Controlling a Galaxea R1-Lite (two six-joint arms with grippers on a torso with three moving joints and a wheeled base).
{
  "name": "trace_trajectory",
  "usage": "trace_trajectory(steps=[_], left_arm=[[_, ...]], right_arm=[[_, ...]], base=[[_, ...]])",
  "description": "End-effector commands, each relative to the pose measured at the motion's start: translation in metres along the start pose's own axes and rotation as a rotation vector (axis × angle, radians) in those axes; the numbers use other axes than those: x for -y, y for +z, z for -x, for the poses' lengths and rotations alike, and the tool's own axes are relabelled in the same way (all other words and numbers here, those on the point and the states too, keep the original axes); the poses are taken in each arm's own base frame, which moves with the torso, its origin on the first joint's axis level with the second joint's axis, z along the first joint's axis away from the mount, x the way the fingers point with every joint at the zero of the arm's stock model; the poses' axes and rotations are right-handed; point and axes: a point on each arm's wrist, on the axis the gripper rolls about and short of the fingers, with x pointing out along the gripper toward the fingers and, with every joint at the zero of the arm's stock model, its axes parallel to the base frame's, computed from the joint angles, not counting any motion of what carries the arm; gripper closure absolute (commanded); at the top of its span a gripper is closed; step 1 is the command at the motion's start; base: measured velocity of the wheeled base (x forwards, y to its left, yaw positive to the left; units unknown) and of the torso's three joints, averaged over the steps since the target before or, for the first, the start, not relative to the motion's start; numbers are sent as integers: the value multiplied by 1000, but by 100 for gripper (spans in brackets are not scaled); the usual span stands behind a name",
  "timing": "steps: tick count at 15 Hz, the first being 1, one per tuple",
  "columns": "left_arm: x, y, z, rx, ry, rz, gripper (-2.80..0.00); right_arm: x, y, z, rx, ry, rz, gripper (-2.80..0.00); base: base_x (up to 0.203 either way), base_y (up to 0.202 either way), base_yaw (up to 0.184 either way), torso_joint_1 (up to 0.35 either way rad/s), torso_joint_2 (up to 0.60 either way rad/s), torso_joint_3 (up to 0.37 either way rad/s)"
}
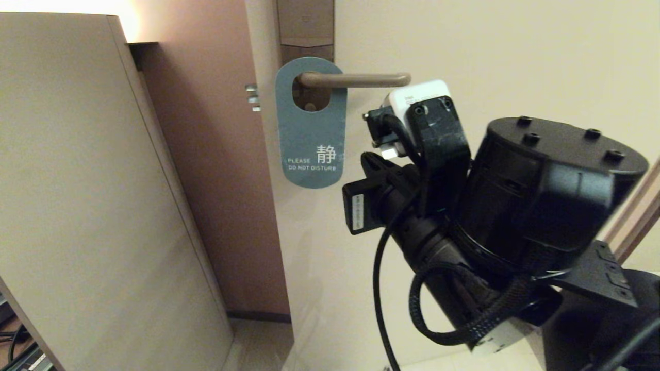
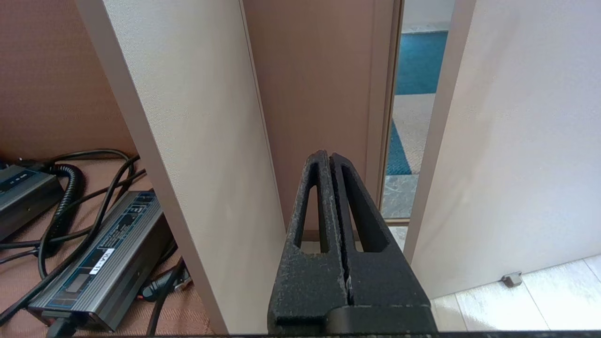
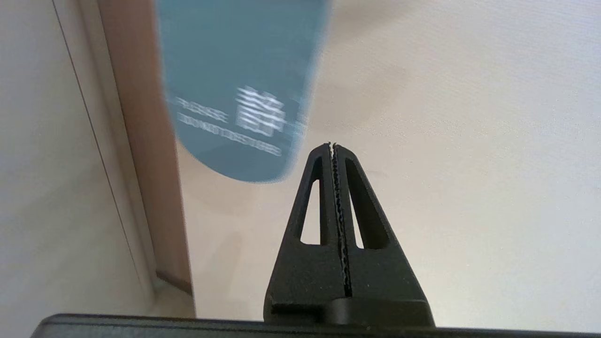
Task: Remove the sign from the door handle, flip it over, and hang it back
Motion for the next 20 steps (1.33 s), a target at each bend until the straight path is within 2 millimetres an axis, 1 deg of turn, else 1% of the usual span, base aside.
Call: trace_trajectory(steps=[1,3,5,9,11,13,14,16,18,20], left_arm=[[0,0,0,1,0,-1,0],[0,0,0,1,0,-1,0],[0,0,0,1,0,-1,0],[0,0,0,1,-1,-1,0],[0,0,0,1,0,-1,0],[0,0,0,1,0,-1,0],[0,0,0,1,0,-1,0],[0,0,0,1,0,-1,0],[0,0,0,1,0,-1,0],[0,0,0,1,0,-1,0]], right_arm=[[22,10,15,24,-15,-21,0],[51,8,23,23,-38,-14,0],[88,0,31,14,-54,8,0],[150,-11,51,21,-127,21,0],[181,-20,67,21,-168,32,0],[203,-32,91,16,-201,42,0],[211,-38,105,17,-217,45,0],[218,-51,131,11,-255,51,0],[219,-62,156,16,-287,54,0],[217,-70,177,40,-298,53,0]], base=[[0,0,0,0,0,0],[0,0,0,0,0,0],[0,0,0,0,0,0],[0,0,0,0,0,0],[0,0,0,0,0,0],[0,0,0,0,0,0],[0,0,0,0,0,0],[0,0,0,0,0,0],[0,0,0,0,0,0],[0,0,0,0,0,0]])
